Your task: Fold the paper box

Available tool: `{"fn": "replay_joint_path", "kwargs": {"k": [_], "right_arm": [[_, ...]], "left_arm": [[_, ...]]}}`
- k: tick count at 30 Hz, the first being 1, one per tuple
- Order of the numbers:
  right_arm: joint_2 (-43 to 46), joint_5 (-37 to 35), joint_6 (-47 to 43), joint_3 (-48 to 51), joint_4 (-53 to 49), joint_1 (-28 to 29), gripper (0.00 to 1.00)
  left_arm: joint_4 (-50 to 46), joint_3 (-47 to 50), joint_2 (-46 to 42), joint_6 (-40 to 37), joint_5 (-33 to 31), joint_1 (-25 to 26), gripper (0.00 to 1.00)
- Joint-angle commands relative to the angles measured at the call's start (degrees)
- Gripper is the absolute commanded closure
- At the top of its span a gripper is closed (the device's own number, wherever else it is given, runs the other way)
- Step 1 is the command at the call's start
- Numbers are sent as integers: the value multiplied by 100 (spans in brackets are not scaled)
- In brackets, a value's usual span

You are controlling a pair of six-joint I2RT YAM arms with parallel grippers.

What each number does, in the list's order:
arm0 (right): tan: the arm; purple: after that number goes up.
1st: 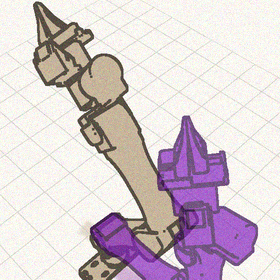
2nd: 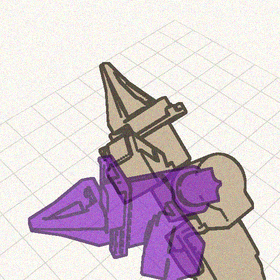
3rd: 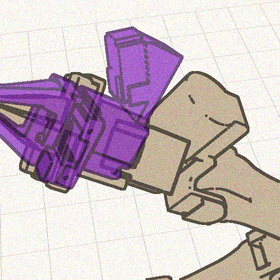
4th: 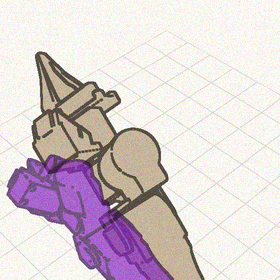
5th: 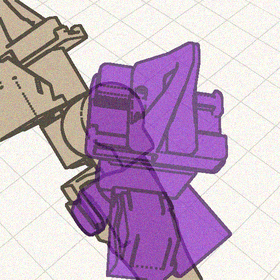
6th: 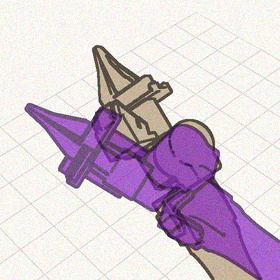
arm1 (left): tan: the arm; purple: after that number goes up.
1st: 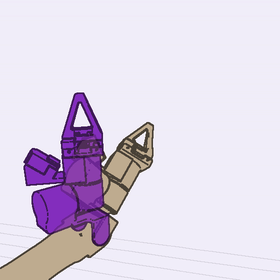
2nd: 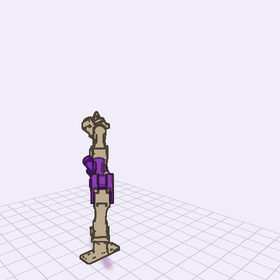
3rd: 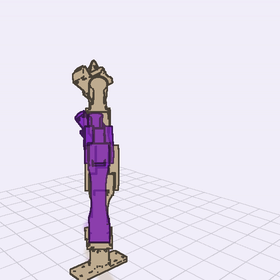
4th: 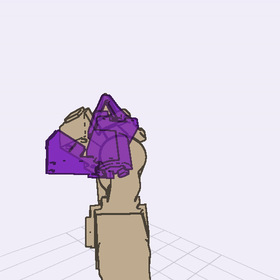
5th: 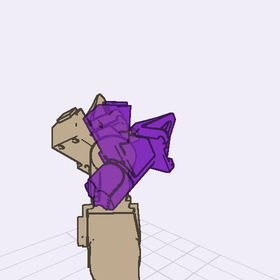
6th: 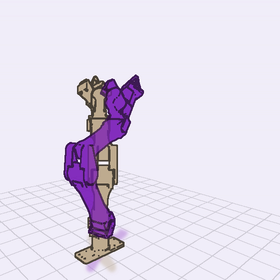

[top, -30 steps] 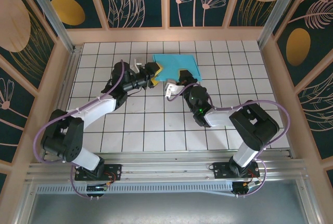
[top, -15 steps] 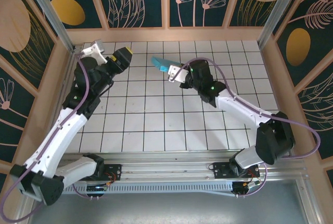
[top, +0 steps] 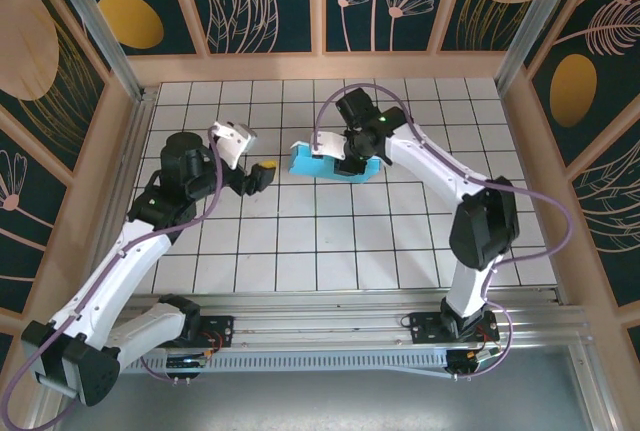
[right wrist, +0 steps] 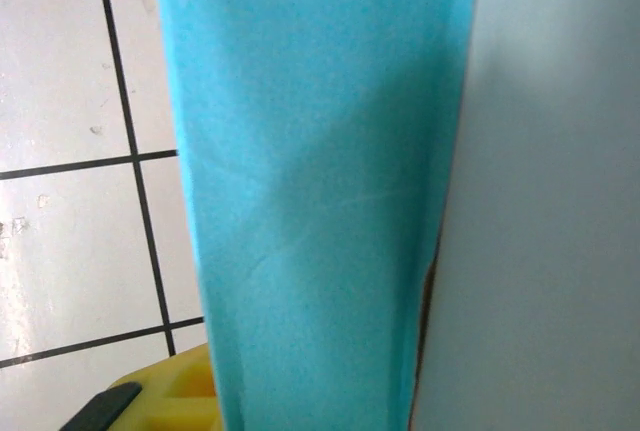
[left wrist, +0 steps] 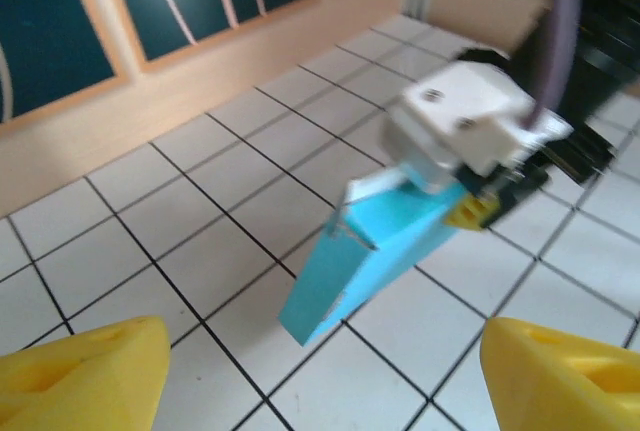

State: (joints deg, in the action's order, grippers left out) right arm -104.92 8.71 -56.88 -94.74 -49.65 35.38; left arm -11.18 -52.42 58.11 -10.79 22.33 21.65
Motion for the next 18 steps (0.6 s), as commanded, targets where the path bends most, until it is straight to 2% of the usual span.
{"fn": "replay_joint_path", "kwargs": {"k": [1, 11, 18], "right_arm": [[-414, 125, -52, -458, -830, 108, 75], [-1235, -110, -69, -963, -980, 298, 73], [-1190, -286, -242, -975, -743, 321, 57]], "left_arm": [[-361, 181, -128, -1242, 545, 0, 18], [-350, 633, -341, -1547, 161, 0, 13], [-165, 729, -402, -1487, 118, 2, 13]]}}
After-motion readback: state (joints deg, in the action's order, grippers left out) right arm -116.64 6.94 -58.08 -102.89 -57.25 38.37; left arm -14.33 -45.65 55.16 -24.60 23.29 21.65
